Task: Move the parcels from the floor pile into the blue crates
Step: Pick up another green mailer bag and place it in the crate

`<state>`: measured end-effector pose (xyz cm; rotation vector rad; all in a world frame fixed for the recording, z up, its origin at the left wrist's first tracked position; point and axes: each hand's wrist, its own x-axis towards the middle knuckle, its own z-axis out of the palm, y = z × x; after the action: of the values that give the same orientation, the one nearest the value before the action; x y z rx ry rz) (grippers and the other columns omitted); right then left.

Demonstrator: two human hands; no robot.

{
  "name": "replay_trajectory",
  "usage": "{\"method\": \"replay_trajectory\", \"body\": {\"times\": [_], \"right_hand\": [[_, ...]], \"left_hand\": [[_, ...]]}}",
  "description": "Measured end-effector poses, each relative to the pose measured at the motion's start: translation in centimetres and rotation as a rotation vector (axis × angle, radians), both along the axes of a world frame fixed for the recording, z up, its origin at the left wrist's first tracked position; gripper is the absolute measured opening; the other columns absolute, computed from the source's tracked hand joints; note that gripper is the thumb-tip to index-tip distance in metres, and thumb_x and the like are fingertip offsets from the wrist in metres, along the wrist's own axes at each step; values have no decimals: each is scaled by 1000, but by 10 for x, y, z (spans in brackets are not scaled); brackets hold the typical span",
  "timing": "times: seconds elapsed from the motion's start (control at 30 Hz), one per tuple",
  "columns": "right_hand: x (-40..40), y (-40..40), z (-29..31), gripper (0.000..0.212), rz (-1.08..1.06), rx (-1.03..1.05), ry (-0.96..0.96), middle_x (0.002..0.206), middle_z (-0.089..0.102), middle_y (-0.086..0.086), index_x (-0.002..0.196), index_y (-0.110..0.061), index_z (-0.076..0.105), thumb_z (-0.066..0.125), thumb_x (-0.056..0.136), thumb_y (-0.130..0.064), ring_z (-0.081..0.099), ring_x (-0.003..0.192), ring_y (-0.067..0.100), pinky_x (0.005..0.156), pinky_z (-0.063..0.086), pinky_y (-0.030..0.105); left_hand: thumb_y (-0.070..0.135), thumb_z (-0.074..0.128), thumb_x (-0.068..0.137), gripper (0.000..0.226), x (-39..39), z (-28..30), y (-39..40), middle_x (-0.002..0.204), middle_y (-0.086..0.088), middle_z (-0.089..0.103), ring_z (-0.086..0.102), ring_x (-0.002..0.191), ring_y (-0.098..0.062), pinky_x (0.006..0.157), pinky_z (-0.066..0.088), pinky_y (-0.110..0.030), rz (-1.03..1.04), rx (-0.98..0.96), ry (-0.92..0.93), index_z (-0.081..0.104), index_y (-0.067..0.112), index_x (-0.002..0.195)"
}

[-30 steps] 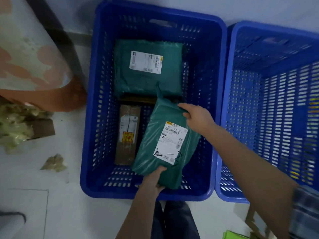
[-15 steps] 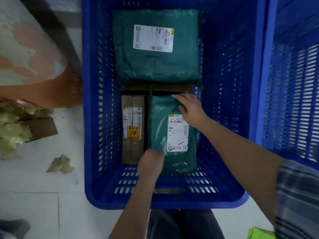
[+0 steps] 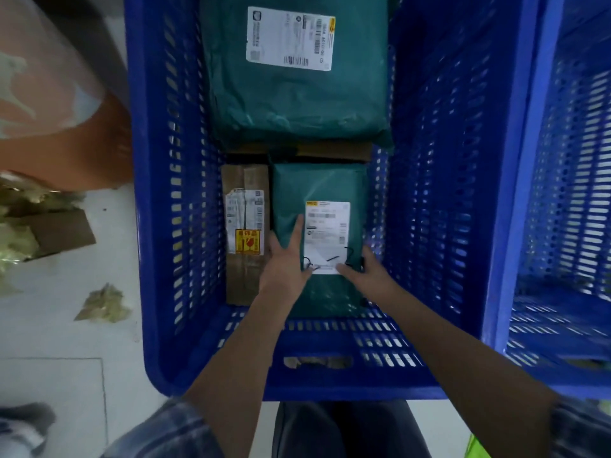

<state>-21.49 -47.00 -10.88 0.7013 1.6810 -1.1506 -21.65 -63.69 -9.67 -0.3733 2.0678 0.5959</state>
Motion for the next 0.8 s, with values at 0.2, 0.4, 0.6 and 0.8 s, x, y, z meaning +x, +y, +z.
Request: {"method": "replay_trajectory", "body": {"times": [0.2, 0.4, 0.6, 0.8], "right_hand": [[-1, -26, -9, 74, 1, -25, 21, 148, 39, 0, 150, -28, 16, 59, 91, -16, 40, 134, 22, 111, 37, 38], [0, -24, -17, 73, 80, 20, 24, 149, 38, 6, 151, -25, 13, 57, 92, -18, 39, 135, 25, 111, 35, 34], [-7, -27, 0, 60, 238, 194, 27, 140, 48, 12, 149, -15, 19, 48, 96, -19, 51, 120, 30, 94, 47, 35], [26, -3, 44, 45, 189, 182, -92, 75, 45, 0, 138, -8, 30, 43, 96, -17, 41, 59, 12, 48, 39, 24]], "left_hand": [[26, 62, 89, 96, 2, -2, -28, 147, -19, 19, 60, 100, -32, 84, 51, -39, -51, -101, 79, -13, 43, 146], [25, 62, 89, 98, 2, -6, -27, 146, -18, 20, 58, 95, -28, 81, 50, -36, -119, -154, 69, -16, 42, 146], [19, 59, 90, 93, -4, 4, -13, 148, -23, 18, 55, 87, -28, 67, 44, -32, -37, -152, -25, -11, 41, 147], [26, 52, 94, 57, 18, 47, 4, 146, -20, 19, 51, 114, -38, 89, 49, -41, 203, -192, -119, 27, 7, 142]]}}
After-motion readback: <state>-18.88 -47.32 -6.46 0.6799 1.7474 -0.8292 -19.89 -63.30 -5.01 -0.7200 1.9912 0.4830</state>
